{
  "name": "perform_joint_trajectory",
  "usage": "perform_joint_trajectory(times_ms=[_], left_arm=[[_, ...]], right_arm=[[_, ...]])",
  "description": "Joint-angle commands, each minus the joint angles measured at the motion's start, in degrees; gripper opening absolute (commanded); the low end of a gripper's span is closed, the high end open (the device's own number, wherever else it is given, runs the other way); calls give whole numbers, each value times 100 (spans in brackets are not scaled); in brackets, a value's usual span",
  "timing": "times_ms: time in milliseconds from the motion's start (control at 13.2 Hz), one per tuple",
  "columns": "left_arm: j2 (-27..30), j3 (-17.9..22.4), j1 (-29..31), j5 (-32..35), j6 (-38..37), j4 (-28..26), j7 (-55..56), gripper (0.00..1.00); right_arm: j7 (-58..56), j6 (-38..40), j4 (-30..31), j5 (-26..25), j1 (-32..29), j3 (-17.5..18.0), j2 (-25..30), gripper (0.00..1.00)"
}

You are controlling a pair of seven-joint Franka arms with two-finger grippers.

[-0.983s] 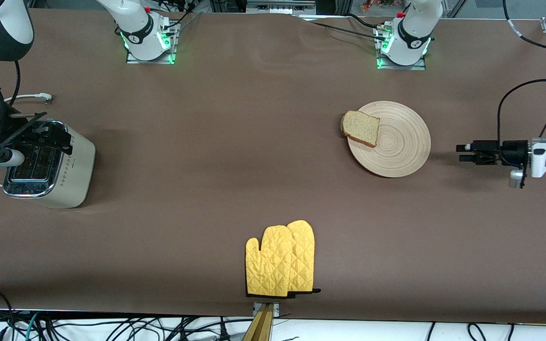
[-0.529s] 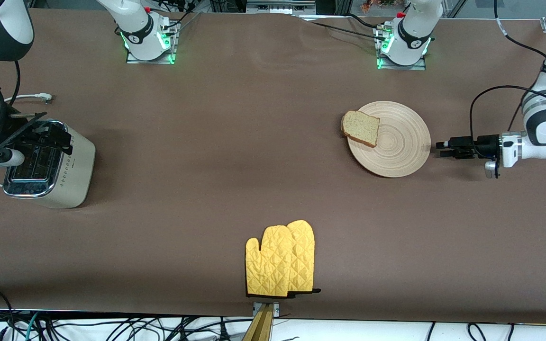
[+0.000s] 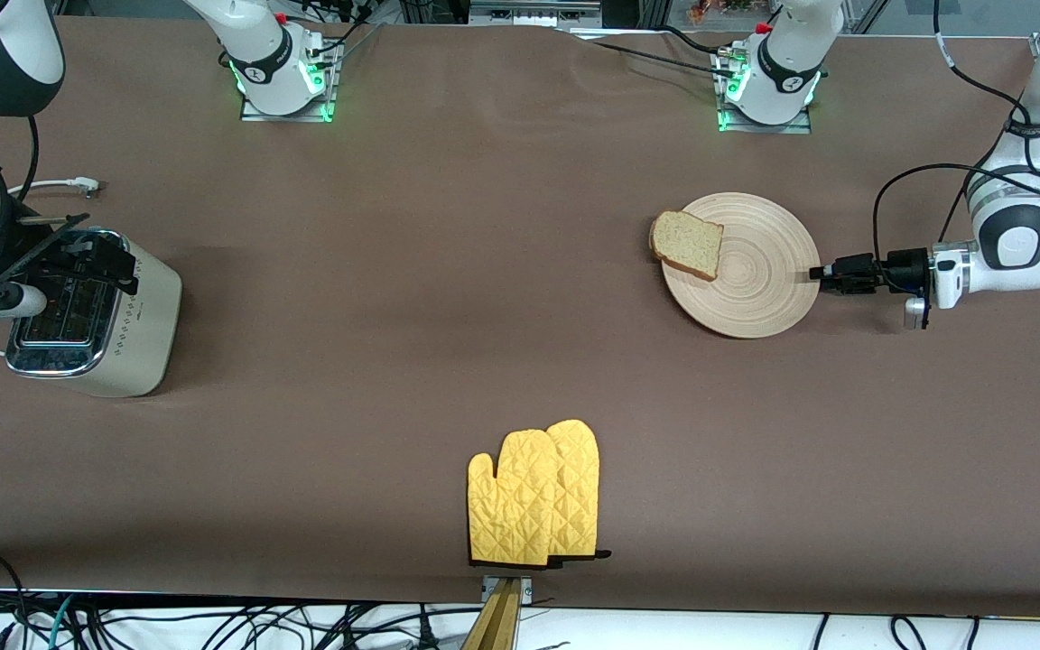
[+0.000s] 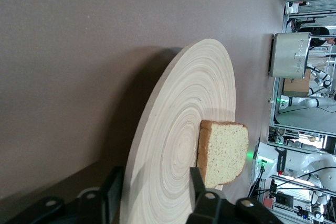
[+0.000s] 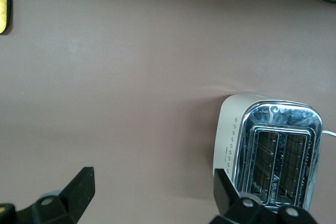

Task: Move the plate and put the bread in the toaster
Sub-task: 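Reach the left gripper to the rim of the wooden plate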

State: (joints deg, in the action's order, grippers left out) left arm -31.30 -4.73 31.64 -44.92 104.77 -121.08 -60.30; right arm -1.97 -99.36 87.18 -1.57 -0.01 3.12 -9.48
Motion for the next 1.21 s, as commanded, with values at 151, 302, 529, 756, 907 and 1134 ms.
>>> perform_joint_trajectory(times_ms=[151,302,529,756,907,1134], left_arm=[[-131,-63,53,-61,61,-126,-675,43],[-323,-63,44,-17,44,-117,-982,40],[-421,-63,53,-8,17,-100,-1159,31],[-377,-71,26,140,9,-47,-1160,7],[-342,-72,26,326,-70,93,-1090,0],[-351,-80,18,291,-465,330,-923,0]], right_arm=[[-5,57,-79,78,-42,30,-10,100],[-5,57,-79,78,-42,30,-10,100],[12,48,-79,69,-42,30,-10,100],[21,57,-79,60,-34,30,-10,100],[12,48,-79,34,-34,22,-10,100],[21,5,-79,60,-60,21,-10,100]])
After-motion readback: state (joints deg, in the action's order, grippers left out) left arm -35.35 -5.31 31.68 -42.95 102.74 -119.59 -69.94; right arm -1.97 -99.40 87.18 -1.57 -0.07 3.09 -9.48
